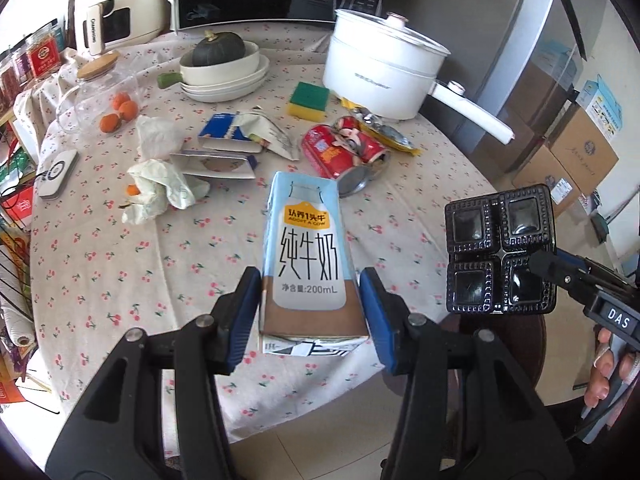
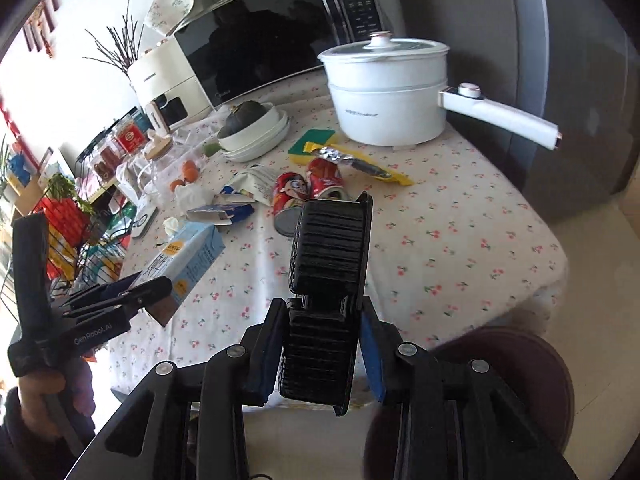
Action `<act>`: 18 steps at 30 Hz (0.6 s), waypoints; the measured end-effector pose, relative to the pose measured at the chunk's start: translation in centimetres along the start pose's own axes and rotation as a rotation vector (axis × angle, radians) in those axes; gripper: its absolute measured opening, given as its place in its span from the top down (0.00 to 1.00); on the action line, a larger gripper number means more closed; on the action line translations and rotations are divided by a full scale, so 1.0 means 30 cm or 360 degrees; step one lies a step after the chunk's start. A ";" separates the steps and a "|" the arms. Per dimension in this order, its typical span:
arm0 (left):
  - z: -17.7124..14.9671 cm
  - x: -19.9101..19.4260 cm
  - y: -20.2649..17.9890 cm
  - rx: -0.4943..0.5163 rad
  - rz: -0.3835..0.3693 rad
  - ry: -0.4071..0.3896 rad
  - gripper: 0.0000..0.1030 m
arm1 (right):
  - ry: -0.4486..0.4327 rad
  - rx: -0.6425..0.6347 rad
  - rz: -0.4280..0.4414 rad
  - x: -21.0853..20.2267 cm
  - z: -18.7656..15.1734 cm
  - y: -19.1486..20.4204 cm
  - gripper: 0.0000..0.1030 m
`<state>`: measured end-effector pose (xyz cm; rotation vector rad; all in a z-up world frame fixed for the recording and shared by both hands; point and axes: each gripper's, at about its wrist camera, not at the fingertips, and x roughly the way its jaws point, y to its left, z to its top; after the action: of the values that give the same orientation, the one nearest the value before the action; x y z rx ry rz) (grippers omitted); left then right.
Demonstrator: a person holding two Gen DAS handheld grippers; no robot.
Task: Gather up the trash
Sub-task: 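Grasp the black takeout tray with the right tool and lift it, then carry the tray and carton to the bin and release the tray from the right tool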
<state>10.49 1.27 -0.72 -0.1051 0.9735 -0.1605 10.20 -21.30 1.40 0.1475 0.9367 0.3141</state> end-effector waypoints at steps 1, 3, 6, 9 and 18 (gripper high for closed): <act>-0.010 0.005 -0.030 0.0014 -0.0037 0.0012 0.49 | 0.0025 0.0041 -0.0038 -0.015 -0.018 -0.035 0.65; -0.029 0.015 -0.093 0.0039 -0.0128 0.0040 0.49 | 0.0035 0.0091 -0.0051 -0.051 -0.039 -0.091 0.65; -0.061 0.033 -0.205 0.0125 -0.0235 0.0079 0.49 | -0.0012 0.0065 -0.0177 -0.121 -0.069 -0.161 0.65; -0.096 0.058 -0.320 0.0236 -0.0312 0.0116 0.49 | -0.0006 0.0127 -0.0212 -0.181 -0.121 -0.261 0.65; -0.201 0.168 -0.560 0.0493 -0.0435 0.0273 0.49 | 0.0054 0.0286 -0.0354 -0.271 -0.277 -0.506 0.65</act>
<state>6.80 -16.26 -5.50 0.0625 1.0914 -0.5765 2.02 -38.40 -1.18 0.2011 1.0044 0.0264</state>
